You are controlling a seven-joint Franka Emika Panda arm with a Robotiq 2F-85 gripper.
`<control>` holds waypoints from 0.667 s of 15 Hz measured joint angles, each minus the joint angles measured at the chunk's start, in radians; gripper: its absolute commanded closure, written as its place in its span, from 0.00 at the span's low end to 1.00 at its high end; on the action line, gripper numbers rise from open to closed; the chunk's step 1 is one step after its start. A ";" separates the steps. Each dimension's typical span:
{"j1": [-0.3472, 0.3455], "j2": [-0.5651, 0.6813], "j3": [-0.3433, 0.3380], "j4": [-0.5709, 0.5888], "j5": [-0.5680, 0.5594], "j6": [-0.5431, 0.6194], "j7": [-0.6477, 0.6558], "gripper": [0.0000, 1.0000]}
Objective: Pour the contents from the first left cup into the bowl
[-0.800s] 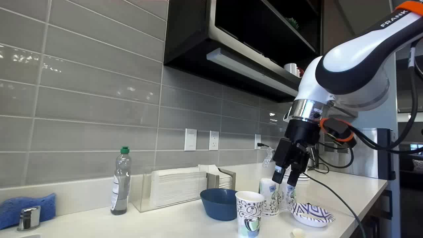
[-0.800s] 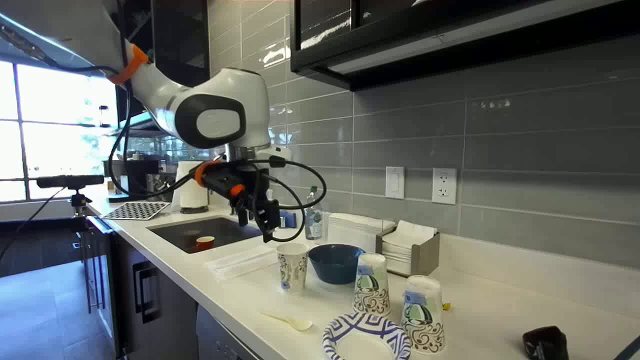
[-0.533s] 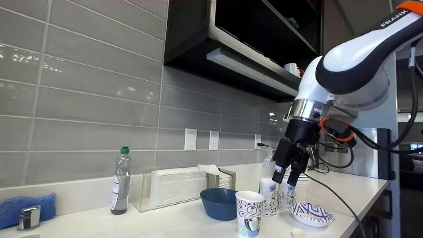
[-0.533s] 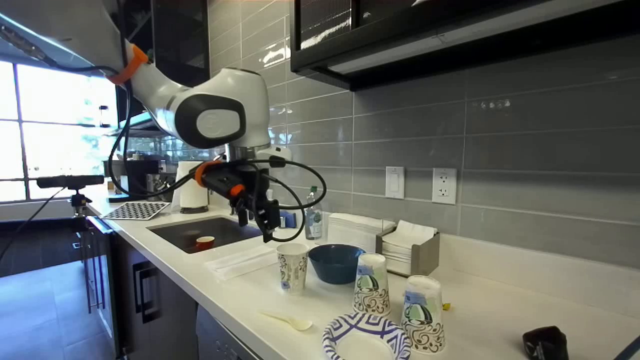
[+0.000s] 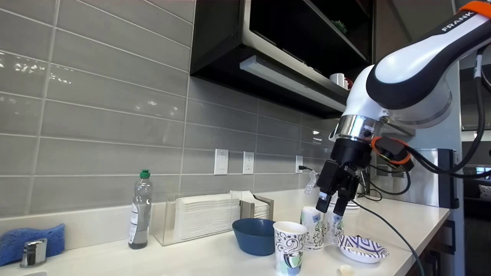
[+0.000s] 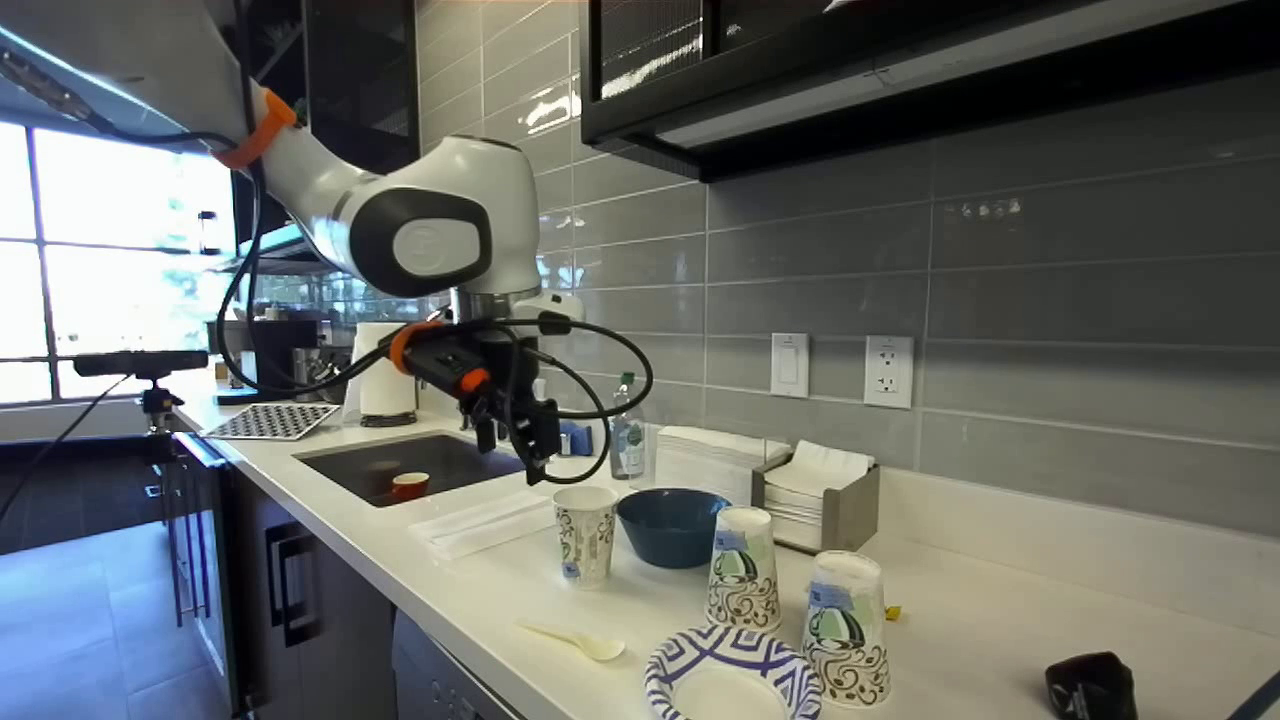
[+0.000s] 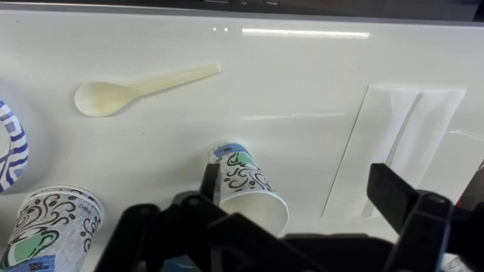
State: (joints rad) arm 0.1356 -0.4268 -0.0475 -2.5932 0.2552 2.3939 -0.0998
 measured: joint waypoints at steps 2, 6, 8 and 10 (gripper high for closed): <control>-0.003 0.000 0.002 0.000 -0.001 0.000 0.000 0.00; -0.036 0.015 0.012 0.006 -0.010 0.002 0.042 0.00; -0.053 0.030 0.021 0.014 -0.014 0.009 0.068 0.00; -0.061 0.052 0.025 0.030 -0.017 0.012 0.086 0.00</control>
State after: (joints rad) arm 0.0750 -0.3746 -0.0230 -2.5634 0.2380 2.4060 -0.0135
